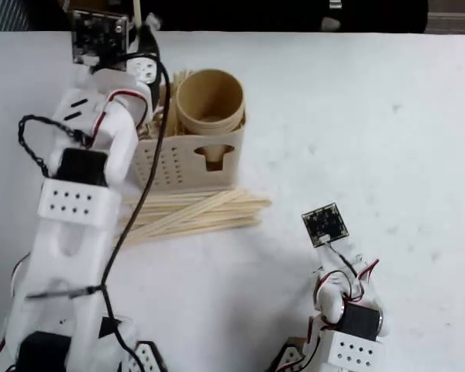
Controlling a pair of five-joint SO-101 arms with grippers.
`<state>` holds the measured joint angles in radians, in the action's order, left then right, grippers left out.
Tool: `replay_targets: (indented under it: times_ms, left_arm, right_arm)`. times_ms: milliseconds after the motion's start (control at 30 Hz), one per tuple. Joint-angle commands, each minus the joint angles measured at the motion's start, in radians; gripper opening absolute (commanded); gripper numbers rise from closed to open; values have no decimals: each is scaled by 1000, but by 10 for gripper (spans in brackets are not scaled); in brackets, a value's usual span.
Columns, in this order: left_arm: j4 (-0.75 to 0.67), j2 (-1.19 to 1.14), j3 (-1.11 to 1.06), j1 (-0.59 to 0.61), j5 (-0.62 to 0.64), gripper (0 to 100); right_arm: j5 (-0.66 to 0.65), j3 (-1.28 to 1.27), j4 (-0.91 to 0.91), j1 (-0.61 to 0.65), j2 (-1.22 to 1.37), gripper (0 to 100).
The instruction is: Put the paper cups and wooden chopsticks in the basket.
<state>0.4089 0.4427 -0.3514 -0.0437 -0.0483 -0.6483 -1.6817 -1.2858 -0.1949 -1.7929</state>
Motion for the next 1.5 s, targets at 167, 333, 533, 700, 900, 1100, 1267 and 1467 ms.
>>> replay_targets:
  times_ms: [167, 333, 533, 700, 900, 1100, 1267, 1467]
  left_arm:
    - [-38, -70, -12, 53, 17, 44]
    - [115, -53, 40, 90, 18, 133]
    - [367, 96, 109, 102, 12, 129]
    - [580, 314, 175, 97, -3, 128]
    - [944, 421, 199, -97, -226, 128]
    - [1103, 306, -44, -343, -446, 131]
    - [858, 93, -265, -357, -506, 131]
    - [666, -202, -298, -355, -548, 131]
  right_arm:
    - [-8, -9, -2, 13, -10, 33]
    - [-8, -9, -2, 13, -10, 33]
    - [-8, -9, -2, 13, -10, 33]
    - [-8, -9, -2, 13, -10, 33]
    - [-8, -9, -2, 13, -10, 33]
    - [-8, -9, -2, 13, -10, 33]
    - [-8, -9, -2, 13, -10, 33]
    - [-8, -9, -2, 13, -10, 33]
